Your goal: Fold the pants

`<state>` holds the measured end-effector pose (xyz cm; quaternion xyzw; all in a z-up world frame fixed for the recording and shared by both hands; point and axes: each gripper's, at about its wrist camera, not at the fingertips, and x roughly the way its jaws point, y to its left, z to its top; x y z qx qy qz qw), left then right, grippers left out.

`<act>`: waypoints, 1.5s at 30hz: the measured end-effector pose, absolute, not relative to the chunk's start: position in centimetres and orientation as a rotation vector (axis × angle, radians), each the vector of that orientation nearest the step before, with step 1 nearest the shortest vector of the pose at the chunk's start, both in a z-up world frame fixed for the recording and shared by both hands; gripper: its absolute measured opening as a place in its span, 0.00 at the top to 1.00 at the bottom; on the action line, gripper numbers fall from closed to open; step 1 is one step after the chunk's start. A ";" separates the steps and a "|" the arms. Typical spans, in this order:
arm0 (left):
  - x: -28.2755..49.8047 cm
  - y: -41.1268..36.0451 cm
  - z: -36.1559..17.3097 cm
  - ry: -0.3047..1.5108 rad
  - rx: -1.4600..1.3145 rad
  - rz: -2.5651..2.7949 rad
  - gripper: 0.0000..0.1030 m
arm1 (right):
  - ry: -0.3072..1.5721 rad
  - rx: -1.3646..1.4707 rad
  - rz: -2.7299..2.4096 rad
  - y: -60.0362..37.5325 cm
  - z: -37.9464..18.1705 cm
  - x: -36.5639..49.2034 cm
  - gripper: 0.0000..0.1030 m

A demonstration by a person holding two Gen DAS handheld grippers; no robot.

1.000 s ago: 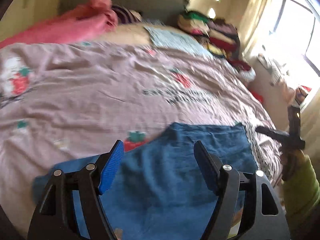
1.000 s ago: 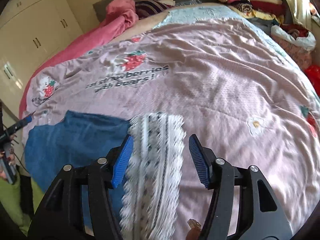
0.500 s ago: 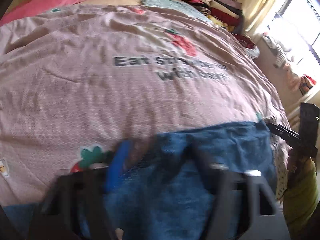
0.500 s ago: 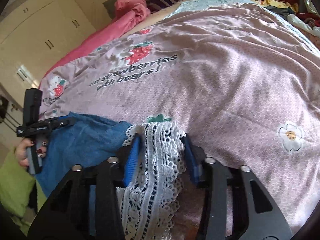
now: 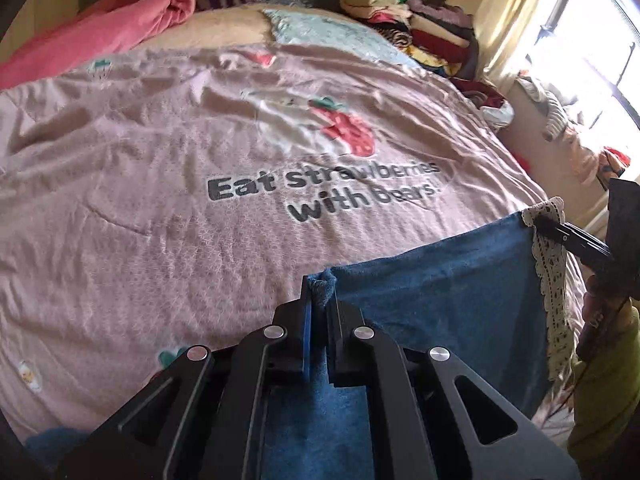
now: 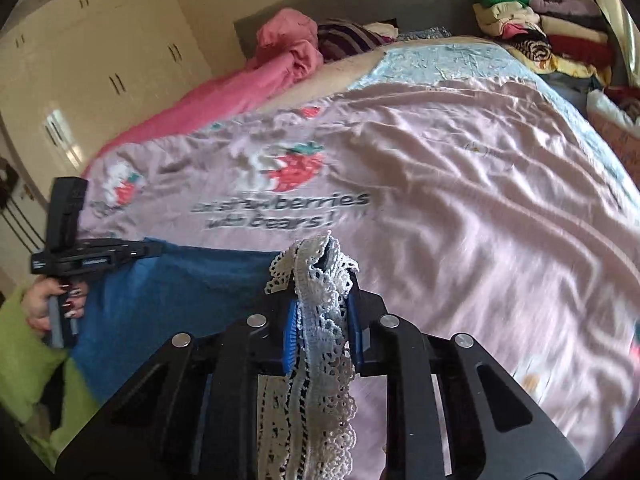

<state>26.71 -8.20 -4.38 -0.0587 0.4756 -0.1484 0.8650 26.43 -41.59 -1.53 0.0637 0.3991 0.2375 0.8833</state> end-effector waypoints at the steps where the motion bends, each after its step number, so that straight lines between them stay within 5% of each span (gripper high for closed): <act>1: 26.9 -8.1 -4.7 1.002 -0.121 -0.303 0.95 | 0.859 0.115 0.486 -41.4 -2.3 27.4 0.87; 10: 26.6 -7.4 -7.2 0.982 -0.108 -0.292 0.82 | 0.945 0.114 0.426 -41.4 -6.2 28.7 0.73; 14: 25.1 -6.4 -5.8 0.965 -0.139 -0.283 0.57 | 0.889 0.165 0.388 -42.9 -4.0 27.2 0.62; 17: 22.7 -5.3 -3.8 0.910 -0.154 -0.285 0.55 | 0.832 0.216 0.358 -44.9 -2.1 24.8 0.55; 19: 20.7 -4.3 -2.4 0.877 -0.160 -0.271 0.43 | 0.817 0.252 0.348 -46.0 -1.6 22.9 0.55; 25: 14.3 -0.9 -0.5 0.818 -0.156 -0.197 0.43 | 0.848 0.301 0.352 -47.2 -2.0 16.6 0.55; 35: 9.4 3.0 -5.0 0.953 -0.130 -0.026 0.43 | 0.958 0.296 0.391 -44.7 -5.6 14.2 0.55; 38: 9.1 2.6 -5.6 0.959 -0.086 -0.009 0.43 | 1.012 0.224 0.384 -43.4 -6.6 14.1 0.60; 41: 9.0 3.0 -5.6 0.952 -0.105 -0.010 0.43 | 1.012 0.147 0.416 -42.2 -6.3 13.5 0.85; 45: 8.4 3.1 -5.5 0.948 -0.115 -0.015 0.43 | 0.982 0.139 0.369 -43.0 -5.0 12.3 0.90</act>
